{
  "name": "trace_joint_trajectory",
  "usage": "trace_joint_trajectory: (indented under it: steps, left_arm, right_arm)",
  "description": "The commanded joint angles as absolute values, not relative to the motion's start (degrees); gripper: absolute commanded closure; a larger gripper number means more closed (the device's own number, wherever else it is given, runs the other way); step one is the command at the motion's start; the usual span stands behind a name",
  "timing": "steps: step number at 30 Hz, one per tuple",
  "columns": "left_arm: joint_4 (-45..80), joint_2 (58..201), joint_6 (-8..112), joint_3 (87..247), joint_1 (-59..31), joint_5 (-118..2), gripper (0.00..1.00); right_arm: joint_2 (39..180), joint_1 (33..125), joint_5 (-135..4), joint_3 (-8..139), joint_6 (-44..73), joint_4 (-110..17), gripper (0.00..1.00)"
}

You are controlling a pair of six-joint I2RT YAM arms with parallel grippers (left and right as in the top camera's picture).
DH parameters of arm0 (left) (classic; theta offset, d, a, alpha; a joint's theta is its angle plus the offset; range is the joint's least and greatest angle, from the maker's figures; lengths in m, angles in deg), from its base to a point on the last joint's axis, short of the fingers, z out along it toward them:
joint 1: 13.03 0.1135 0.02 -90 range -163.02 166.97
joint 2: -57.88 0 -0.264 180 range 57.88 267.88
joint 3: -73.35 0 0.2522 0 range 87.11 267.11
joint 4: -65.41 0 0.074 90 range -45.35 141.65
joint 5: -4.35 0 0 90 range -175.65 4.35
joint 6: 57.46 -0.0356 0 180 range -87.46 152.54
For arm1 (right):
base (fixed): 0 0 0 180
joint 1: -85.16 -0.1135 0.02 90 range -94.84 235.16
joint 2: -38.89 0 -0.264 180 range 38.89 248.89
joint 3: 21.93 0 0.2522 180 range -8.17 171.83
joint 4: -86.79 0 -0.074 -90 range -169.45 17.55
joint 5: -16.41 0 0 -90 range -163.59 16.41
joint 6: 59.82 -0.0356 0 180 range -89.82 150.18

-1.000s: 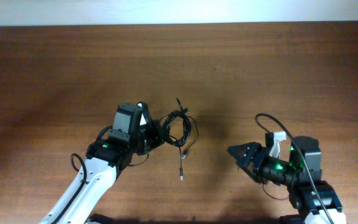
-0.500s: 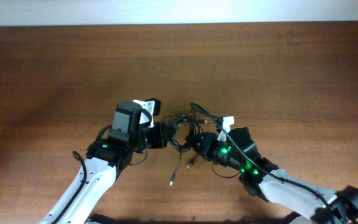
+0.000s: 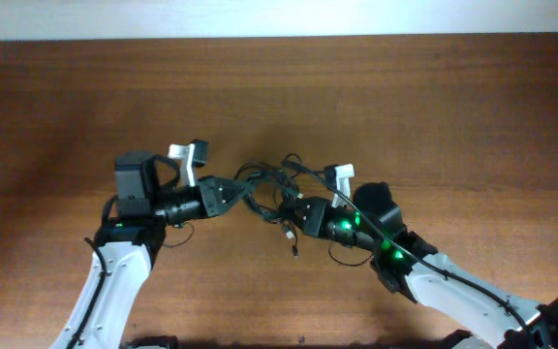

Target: Untangle cables

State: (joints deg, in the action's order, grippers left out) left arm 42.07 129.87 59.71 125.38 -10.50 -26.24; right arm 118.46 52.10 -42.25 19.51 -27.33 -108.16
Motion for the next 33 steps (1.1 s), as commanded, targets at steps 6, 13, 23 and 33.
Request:
trace_joint_trajectory:
  steps: [6,13,23,33]
  left_arm:
    - [33.92,127.77,62.95,128.52,-17.67,-47.87,1.00]
    - [32.34,127.35,58.10,128.52,-24.18,-42.93,1.00]
    - [41.52,119.24,61.94,128.52,-11.18,-9.32,1.00]
    - [22.35,119.38,99.23,128.52,-10.74,-56.38,1.00]
  right_arm:
    - [116.21,53.74,-13.51,14.38,-24.82,-143.57,0.96]
    - [117.15,58.24,-23.11,14.36,-16.93,-130.26,0.96]
    - [117.15,65.37,-57.71,14.38,-15.36,-99.27,0.96]
    - [111.16,65.30,-34.06,15.80,-21.91,-96.80,0.59]
